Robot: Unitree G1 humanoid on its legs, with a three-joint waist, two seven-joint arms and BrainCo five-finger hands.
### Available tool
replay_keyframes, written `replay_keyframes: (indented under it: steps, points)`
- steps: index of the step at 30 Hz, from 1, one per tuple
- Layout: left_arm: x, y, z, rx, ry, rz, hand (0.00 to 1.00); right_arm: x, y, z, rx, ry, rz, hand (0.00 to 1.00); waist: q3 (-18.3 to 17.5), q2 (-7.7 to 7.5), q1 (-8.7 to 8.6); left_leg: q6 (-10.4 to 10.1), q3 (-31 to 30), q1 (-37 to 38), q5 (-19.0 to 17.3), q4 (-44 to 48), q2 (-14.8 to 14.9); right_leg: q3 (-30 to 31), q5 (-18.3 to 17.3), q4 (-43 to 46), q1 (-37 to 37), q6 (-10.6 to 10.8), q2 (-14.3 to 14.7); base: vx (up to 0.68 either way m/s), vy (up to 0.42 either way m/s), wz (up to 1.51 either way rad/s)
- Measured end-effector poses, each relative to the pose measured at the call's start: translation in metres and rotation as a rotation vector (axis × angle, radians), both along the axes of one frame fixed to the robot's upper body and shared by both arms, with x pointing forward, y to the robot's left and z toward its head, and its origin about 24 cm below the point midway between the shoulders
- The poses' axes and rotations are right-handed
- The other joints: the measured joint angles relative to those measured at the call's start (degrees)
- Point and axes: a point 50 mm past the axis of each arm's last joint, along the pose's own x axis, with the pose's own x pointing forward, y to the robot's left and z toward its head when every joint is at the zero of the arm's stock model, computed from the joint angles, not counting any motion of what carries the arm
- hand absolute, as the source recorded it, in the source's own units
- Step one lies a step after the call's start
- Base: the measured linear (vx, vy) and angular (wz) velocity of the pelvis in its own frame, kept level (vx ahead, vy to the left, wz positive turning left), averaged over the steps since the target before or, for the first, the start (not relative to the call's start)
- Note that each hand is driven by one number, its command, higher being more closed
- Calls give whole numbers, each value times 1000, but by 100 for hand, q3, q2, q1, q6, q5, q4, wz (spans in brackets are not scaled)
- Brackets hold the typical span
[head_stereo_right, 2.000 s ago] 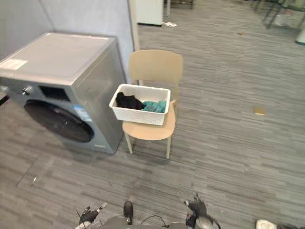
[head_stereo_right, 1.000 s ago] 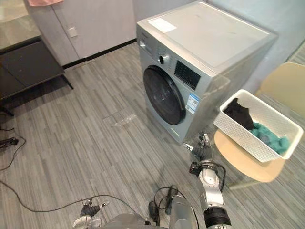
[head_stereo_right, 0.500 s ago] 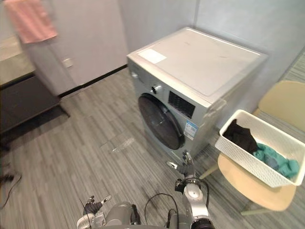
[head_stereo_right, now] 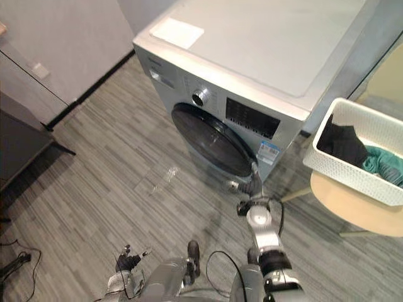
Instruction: Pick up the laundry basket with both hands and put the clothes into the washing machine.
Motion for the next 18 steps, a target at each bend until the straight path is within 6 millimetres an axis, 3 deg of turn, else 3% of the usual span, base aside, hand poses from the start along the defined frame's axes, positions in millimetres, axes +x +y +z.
replay_keyframes:
  steps: [3, 6, 11, 18]
  points:
    - [12, -6, 5, -16, -45, -6, 0, 21, -11, 35, -54, -113, -39, 0, 246, -1, 4, 1, -11, -202, 215, -218, -4, 2, 127, -10, -307, -23, -9, -87, -18, -2]
    - [20, -7, 8, -21, -69, -3, 0, 30, -15, 52, -75, -168, -62, 0, 417, -4, 18, -25, -16, -263, 348, -363, -6, 1, 179, -21, -415, -28, -3, -69, -19, 1]
    - [25, -10, 10, -46, -86, 21, 0, 31, -21, 67, -161, -205, -145, 0, 489, 17, 140, -22, -14, -320, 543, -605, 11, -13, 273, -61, -562, -59, 22, -51, -24, 0]
    - [32, -15, 16, -80, -131, 59, 0, 36, -26, 91, -149, -281, -199, 0, 491, 15, 158, -48, -43, -353, 685, -791, 6, -73, 319, -89, -631, -63, 23, -30, -19, 4]
